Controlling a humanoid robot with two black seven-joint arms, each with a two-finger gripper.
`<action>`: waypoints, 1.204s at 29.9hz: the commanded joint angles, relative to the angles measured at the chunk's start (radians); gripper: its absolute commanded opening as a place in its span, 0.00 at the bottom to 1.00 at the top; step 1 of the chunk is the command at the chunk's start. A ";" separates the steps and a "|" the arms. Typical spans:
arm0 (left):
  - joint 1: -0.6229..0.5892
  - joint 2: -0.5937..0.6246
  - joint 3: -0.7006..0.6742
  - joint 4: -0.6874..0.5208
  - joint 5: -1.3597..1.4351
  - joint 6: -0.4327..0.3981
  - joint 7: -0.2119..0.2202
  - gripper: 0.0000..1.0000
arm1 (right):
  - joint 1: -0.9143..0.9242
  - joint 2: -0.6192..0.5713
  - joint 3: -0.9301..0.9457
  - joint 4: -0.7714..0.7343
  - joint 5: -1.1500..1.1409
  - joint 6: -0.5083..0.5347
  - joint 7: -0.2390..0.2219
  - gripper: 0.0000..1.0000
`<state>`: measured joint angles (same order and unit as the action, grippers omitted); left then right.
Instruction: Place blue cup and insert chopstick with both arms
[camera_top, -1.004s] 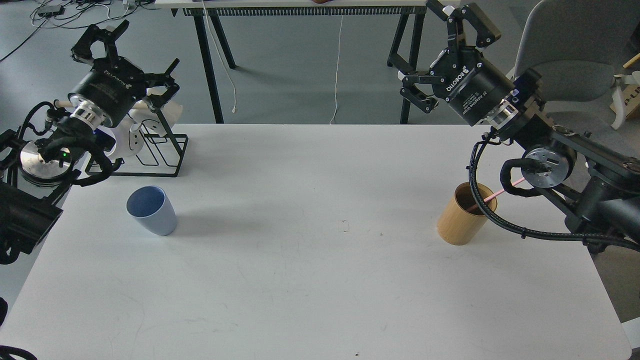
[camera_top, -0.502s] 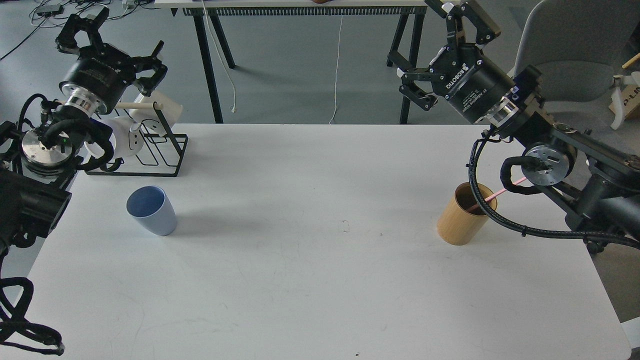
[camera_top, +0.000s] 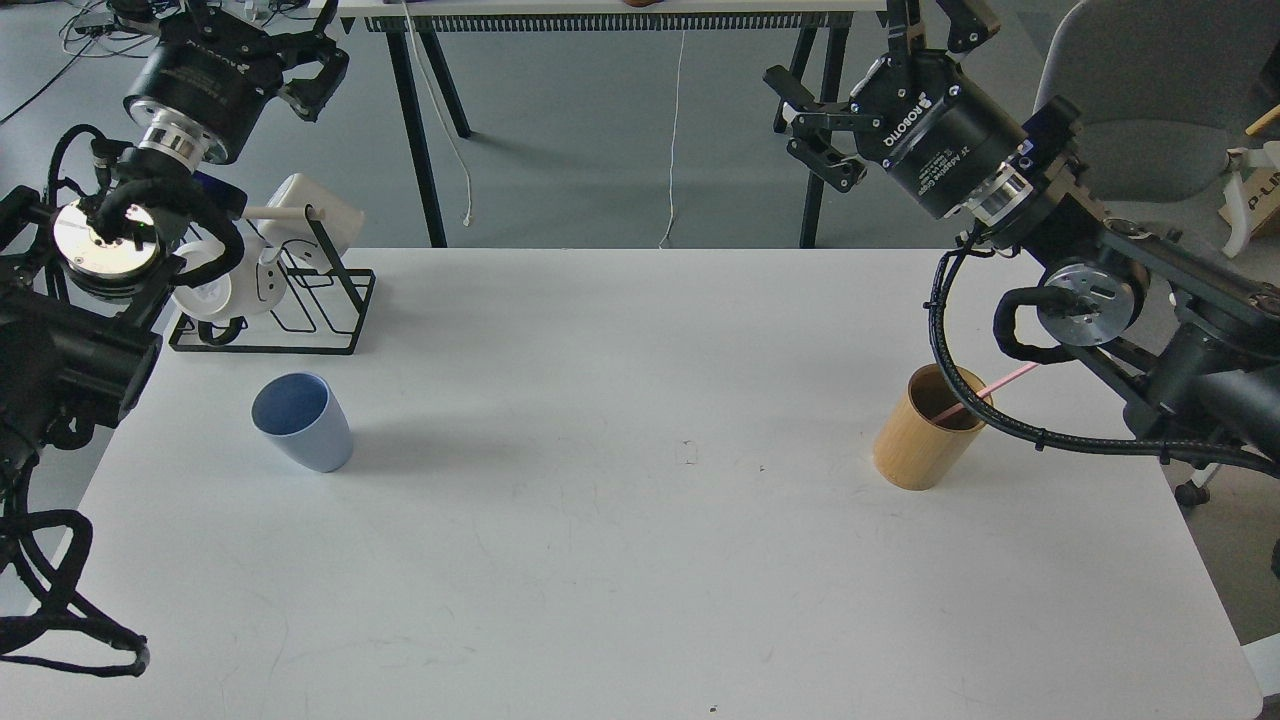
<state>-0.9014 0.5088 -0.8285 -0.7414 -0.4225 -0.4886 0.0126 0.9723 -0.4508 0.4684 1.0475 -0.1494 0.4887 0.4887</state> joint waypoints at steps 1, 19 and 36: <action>0.001 0.156 0.126 -0.070 0.051 0.000 0.003 1.00 | -0.007 -0.006 0.001 0.006 0.001 0.000 0.000 1.00; -0.090 0.536 0.269 -0.512 0.432 0.125 -0.069 0.99 | -0.041 -0.014 0.001 -0.006 -0.004 0.000 0.000 1.00; -0.071 0.613 0.338 -0.533 1.244 0.000 -0.494 1.00 | -0.070 -0.019 0.003 -0.004 -0.004 0.000 0.000 1.00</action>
<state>-0.9811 1.1234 -0.4964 -1.2738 0.5906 -0.4890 -0.4521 0.9140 -0.4686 0.4715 1.0431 -0.1535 0.4887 0.4887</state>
